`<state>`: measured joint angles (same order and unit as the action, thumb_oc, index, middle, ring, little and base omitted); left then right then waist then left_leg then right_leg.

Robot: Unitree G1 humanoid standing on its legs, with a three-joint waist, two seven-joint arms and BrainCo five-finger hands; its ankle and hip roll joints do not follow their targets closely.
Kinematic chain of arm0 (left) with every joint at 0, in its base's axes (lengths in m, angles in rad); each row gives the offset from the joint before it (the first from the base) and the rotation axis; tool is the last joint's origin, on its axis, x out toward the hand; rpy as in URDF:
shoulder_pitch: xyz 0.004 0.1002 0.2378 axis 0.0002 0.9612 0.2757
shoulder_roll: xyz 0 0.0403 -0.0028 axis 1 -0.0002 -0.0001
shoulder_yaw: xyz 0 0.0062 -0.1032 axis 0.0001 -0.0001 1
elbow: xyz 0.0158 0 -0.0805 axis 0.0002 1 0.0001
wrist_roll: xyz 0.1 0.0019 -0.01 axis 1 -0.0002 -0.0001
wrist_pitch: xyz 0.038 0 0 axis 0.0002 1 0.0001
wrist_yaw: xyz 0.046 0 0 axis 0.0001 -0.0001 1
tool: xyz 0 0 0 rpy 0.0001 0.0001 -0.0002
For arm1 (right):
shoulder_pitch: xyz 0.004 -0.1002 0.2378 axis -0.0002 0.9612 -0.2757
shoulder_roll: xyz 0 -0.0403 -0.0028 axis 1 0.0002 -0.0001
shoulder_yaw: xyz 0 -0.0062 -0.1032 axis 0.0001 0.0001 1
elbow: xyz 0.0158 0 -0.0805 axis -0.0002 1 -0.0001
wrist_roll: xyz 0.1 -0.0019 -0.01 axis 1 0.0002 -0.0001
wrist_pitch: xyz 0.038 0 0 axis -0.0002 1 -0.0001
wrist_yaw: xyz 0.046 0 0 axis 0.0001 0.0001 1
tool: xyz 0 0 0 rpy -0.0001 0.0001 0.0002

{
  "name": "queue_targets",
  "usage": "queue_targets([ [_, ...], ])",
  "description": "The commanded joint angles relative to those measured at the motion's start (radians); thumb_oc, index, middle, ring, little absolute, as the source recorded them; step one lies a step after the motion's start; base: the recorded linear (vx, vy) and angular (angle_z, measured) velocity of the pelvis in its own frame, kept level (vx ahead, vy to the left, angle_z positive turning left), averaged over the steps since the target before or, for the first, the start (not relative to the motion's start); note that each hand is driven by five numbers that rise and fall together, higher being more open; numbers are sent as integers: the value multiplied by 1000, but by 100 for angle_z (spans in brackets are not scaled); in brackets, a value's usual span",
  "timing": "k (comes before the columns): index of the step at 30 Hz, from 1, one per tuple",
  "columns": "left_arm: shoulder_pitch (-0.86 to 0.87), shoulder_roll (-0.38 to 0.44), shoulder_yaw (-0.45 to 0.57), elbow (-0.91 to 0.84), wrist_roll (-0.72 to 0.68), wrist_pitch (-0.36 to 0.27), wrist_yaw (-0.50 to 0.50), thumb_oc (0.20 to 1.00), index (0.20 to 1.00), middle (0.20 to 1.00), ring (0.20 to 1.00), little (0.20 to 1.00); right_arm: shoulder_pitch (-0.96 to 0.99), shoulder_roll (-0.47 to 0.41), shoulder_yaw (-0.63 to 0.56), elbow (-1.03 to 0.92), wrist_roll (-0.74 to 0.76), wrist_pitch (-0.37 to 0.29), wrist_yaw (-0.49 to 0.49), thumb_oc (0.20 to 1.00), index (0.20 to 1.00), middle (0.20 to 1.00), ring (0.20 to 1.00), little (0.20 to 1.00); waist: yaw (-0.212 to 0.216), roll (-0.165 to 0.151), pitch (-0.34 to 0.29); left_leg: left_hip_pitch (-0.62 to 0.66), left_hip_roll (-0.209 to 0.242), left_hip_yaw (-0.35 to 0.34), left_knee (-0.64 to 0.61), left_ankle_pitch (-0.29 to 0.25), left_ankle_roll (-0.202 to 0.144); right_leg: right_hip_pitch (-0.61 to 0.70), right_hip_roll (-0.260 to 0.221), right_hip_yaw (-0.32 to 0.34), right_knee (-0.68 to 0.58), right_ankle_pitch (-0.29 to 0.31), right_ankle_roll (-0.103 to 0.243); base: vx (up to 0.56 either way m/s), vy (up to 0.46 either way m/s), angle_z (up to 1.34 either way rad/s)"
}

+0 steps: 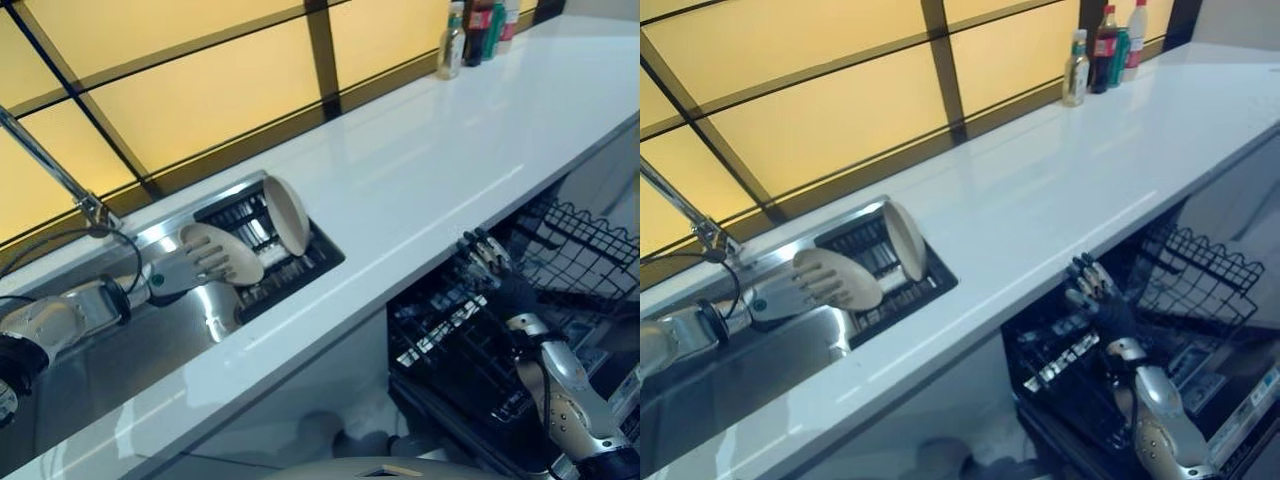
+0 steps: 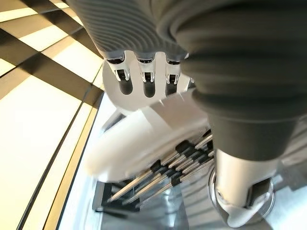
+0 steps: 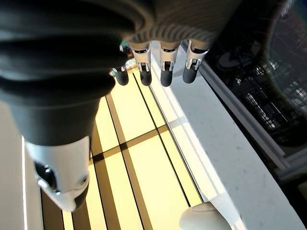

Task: Pick up plates and place into dishwasher.

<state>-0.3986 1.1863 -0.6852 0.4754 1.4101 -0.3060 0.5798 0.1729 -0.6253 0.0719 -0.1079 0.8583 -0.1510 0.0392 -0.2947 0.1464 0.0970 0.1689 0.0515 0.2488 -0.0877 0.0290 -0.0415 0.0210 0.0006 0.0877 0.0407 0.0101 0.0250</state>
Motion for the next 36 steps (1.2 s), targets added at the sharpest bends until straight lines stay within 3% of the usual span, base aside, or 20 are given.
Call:
queue_targets([
  [1,29,-25,88,69,34,99,37,1000,1000,1000,1000,1000,1,-20,-6,-118,16,-15,36,1000,1000,1000,1000,1000,-25,-50,-42,-74,37,-25,63,-35,-4,-47,-85,3,37,-20,136,38,8,-2],
  [3,41,-47,88,84,43,124,31,1000,1000,1000,1000,1000,1,-19,-9,-120,13,-9,36,1000,1000,1000,1000,1000,-28,-49,-41,-74,37,-25,65,-34,-5,-48,-85,5,39,-20,136,17,4,-1],
  [4,47,-57,90,93,50,140,32,633,633,633,633,633,1,-19,-10,-121,12,-6,36,1000,1000,1000,1000,1000,-29,-49,-40,-75,37,-25,66,-34,-5,-48,-86,6,40,-21,136,0,0,0],
  [6,55,-76,93,110,58,166,50,282,282,282,282,282,4,-17,-15,-121,8,-3,40,1000,1000,1000,1000,1000,-32,-50,-37,-76,37,-25,68,-33,-6,-49,-87,6,43,-21,137,9,0,-2],
  [7,57,-84,96,114,60,173,60,200,200,200,200,200,6,-16,-19,-121,8,-1,43,1000,1000,1000,1000,1000,-33,-50,-36,-76,37,-24,69,-33,-6,-49,-88,7,43,-22,136,21,-3,-5],
  [21,53,-93,115,110,77,174,59,200,200,200,200,200,20,-7,-52,-128,7,23,75,1000,1000,1000,1000,1000,-39,-52,-40,-73,42,-16,78,-31,-12,-37,-93,5,38,-20,137,8,-1,-4],
  [36,-82,43,126,77,6,108,132,200,200,200,200,200,-41,0,21,-114,17,-54,13,1000,1000,1000,1000,1000,6,-68,-68,-67,48,-22,72,-33,-14,-8,-81,-19,0,-14,129,-65,-4,1],
])
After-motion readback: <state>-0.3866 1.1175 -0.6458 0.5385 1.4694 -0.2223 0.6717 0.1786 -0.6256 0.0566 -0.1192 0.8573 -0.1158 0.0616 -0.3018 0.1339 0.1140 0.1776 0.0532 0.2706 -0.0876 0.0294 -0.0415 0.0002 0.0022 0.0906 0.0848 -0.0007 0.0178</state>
